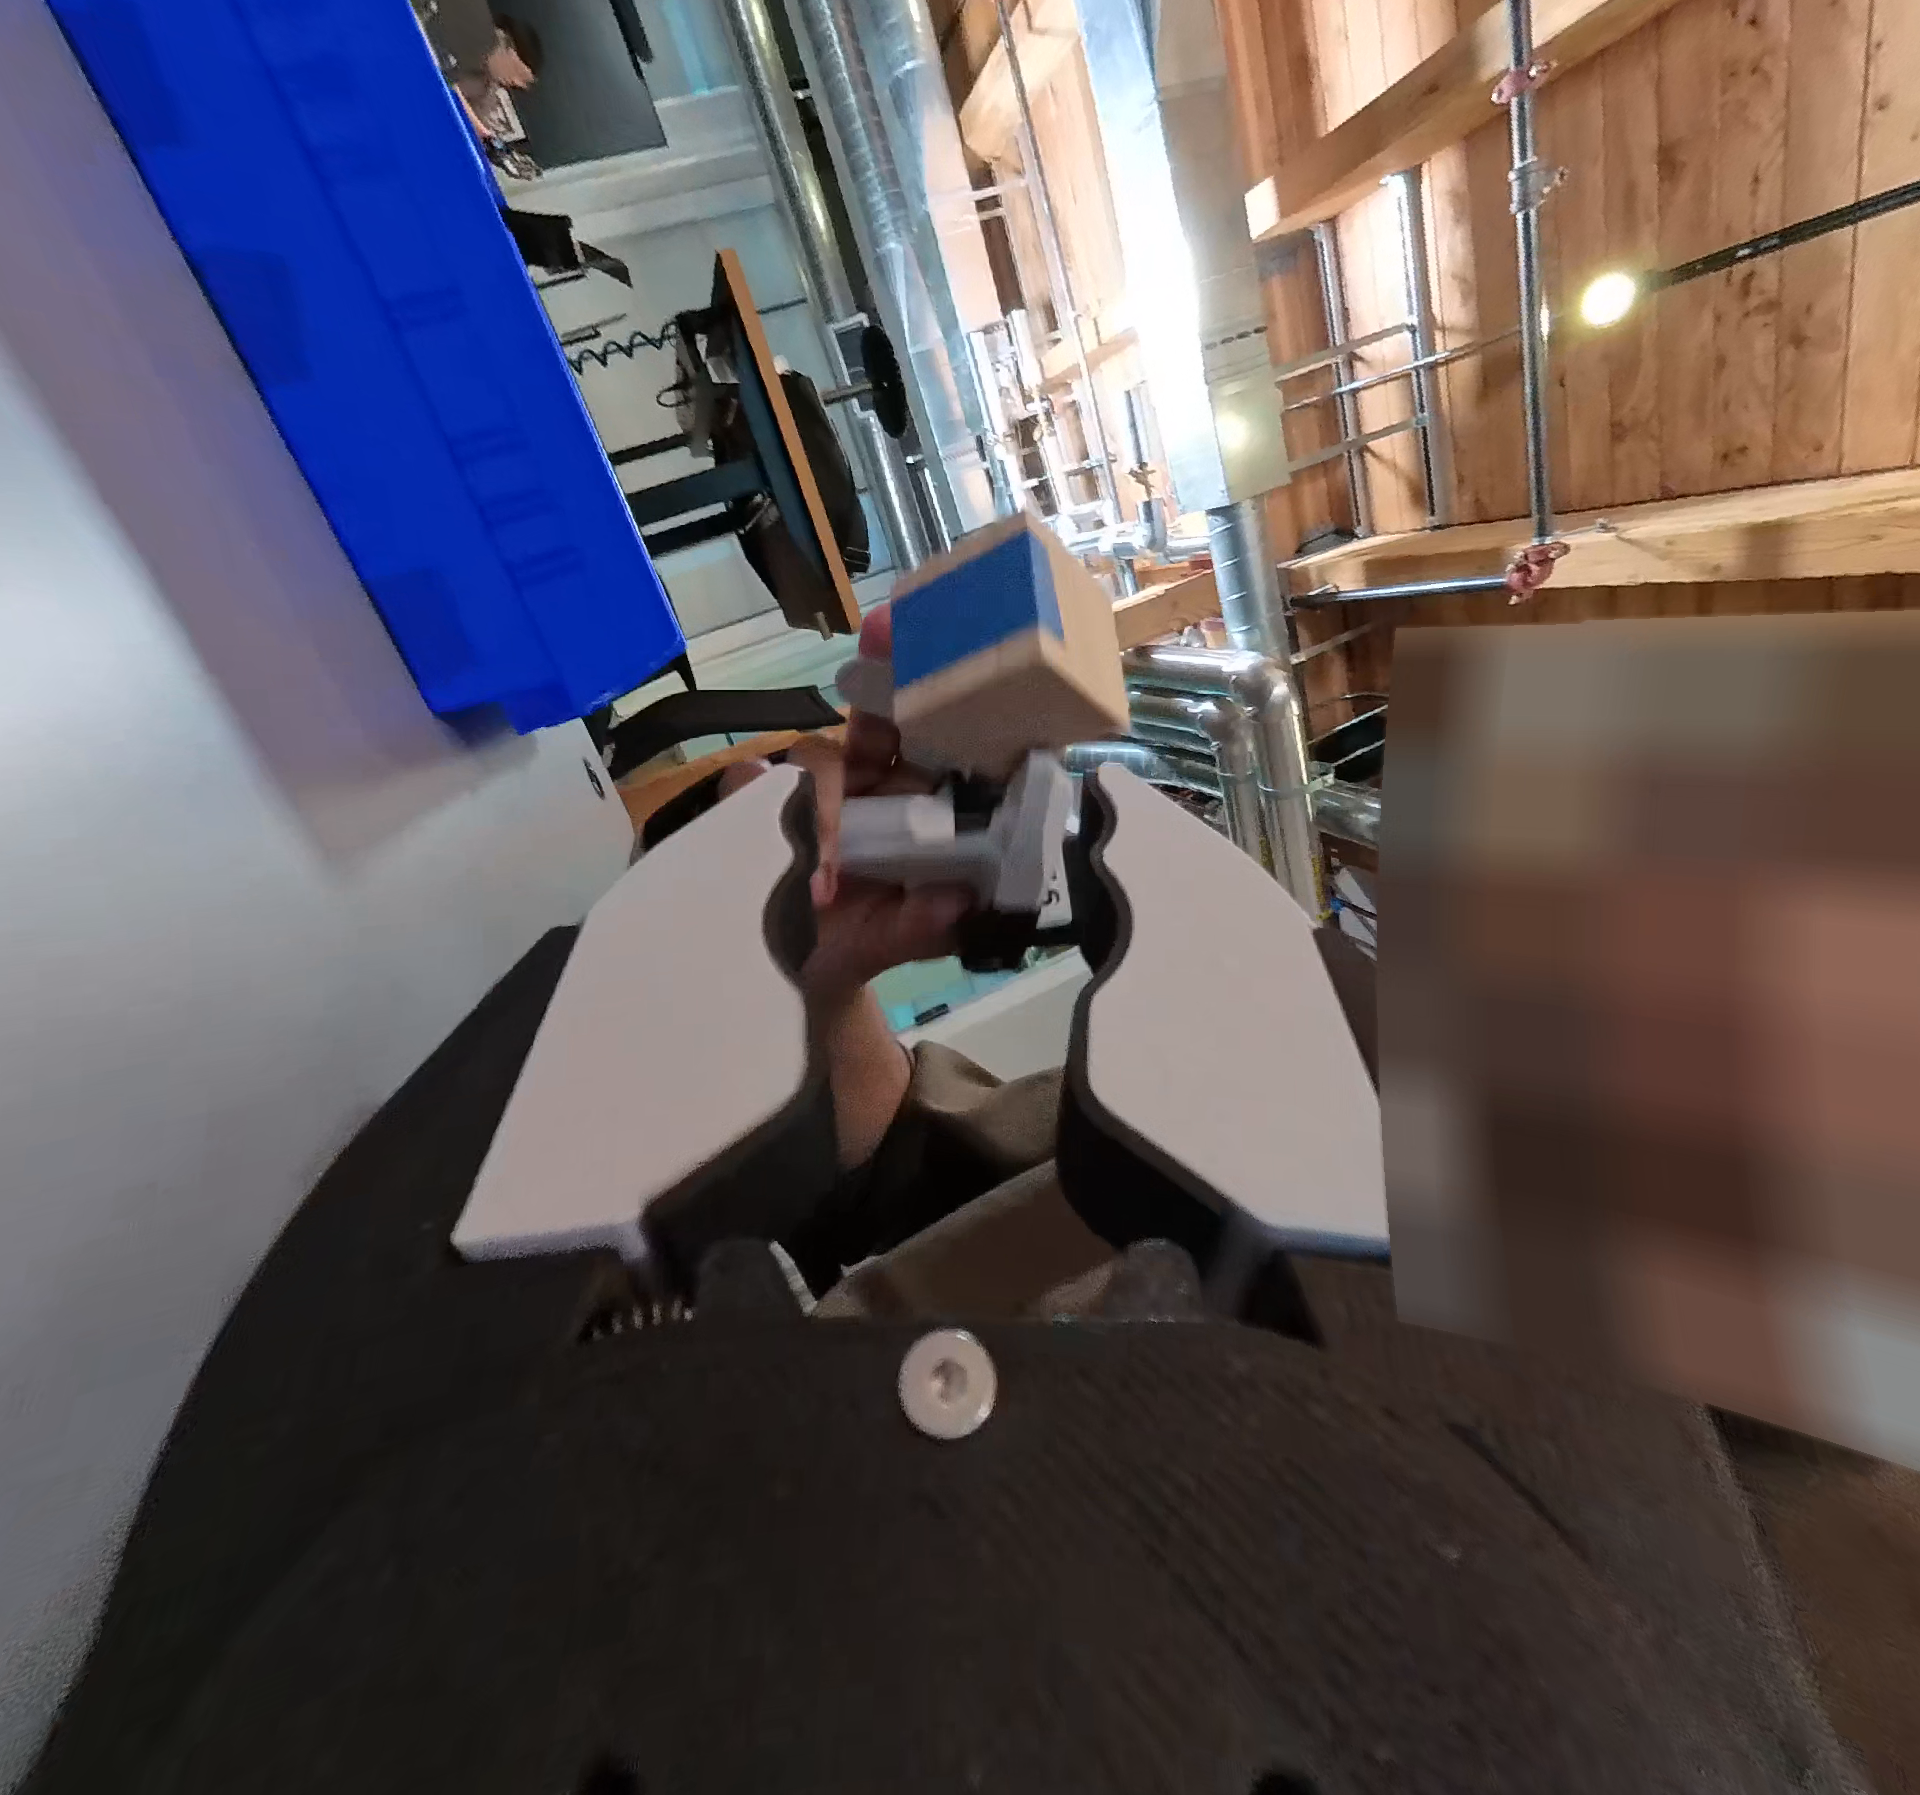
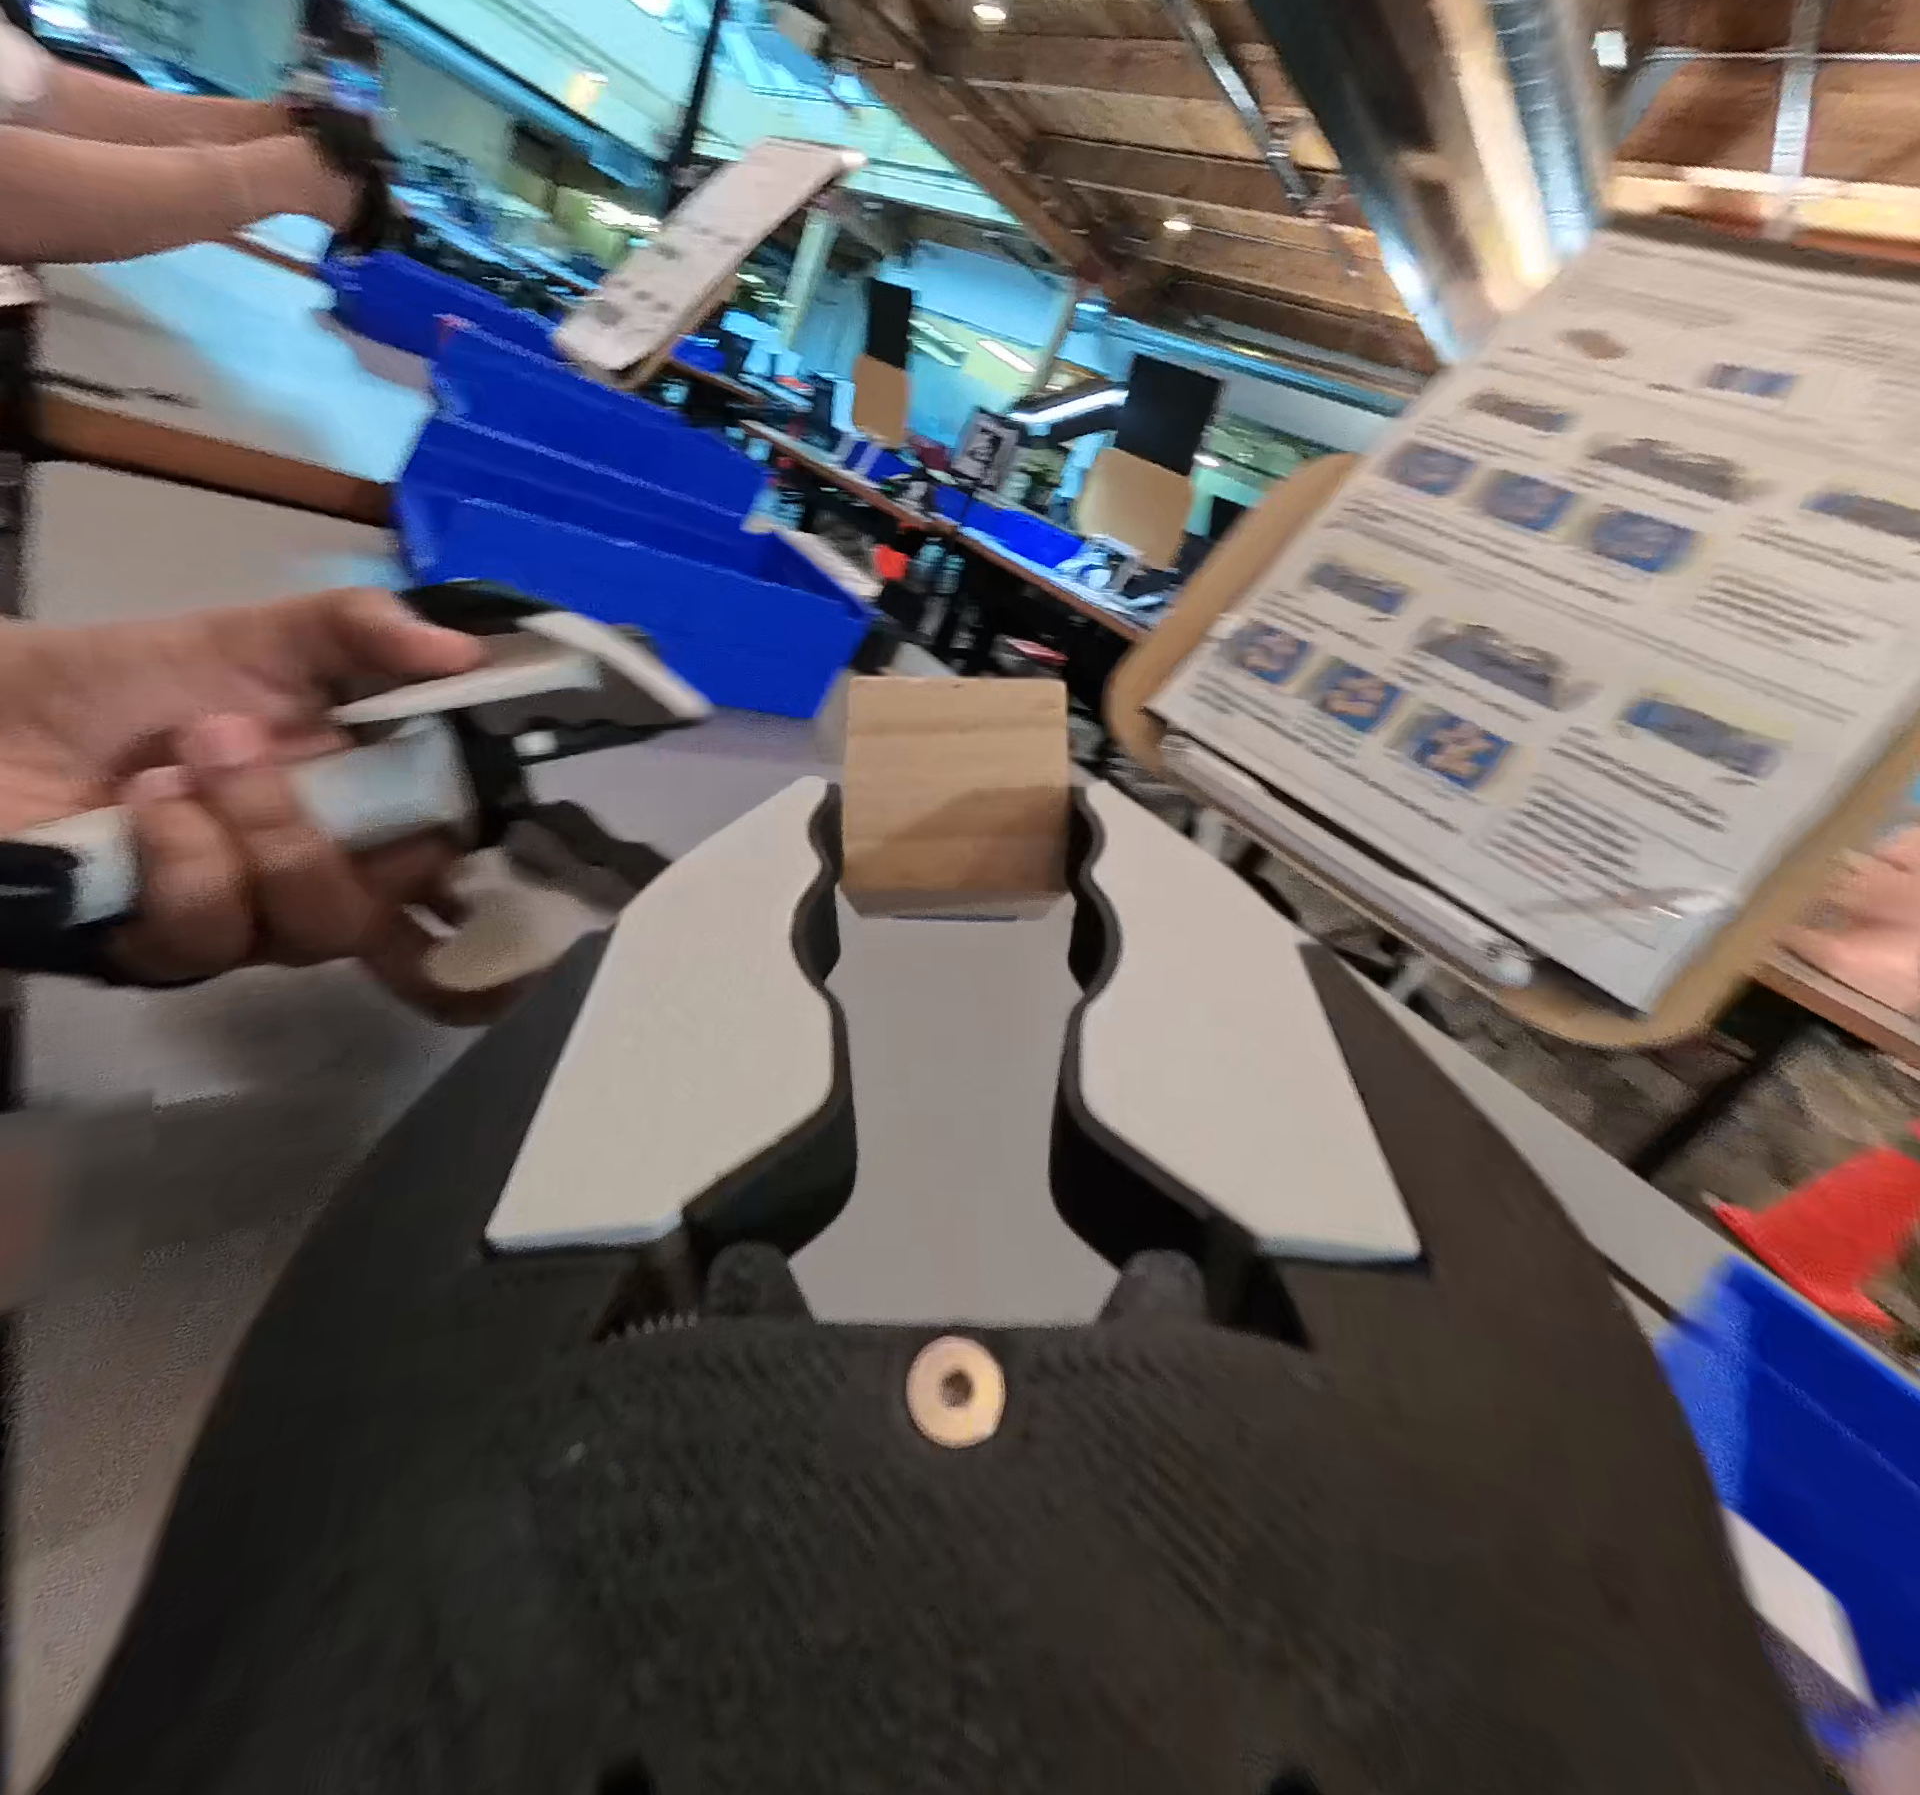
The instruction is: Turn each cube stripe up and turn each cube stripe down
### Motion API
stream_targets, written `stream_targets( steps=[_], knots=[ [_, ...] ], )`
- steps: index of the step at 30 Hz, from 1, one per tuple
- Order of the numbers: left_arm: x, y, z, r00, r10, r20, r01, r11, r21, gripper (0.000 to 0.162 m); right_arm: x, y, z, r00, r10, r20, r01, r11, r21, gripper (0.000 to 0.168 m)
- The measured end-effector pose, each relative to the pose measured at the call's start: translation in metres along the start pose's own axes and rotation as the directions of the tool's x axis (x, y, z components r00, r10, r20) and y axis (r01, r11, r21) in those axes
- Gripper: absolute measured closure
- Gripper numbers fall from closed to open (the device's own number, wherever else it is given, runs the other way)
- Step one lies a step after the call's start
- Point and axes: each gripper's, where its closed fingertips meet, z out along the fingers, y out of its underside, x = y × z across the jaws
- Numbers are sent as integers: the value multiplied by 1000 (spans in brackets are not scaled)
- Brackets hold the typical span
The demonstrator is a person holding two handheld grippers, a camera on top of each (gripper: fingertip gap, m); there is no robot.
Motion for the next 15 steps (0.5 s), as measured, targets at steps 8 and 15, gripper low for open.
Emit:
stream_targets(
  steps=[8,15],
  knots=[
    [-3,1,-2,1000,-14,7,14,1000,-13,113,185,79,-97,838,136,-528,-317,909,-269,126],
    [-8,17,7,999,-44,1,44,993,-113,113,216,180,-181,700,107,-707,-615,594,-519,126]
  ],
)
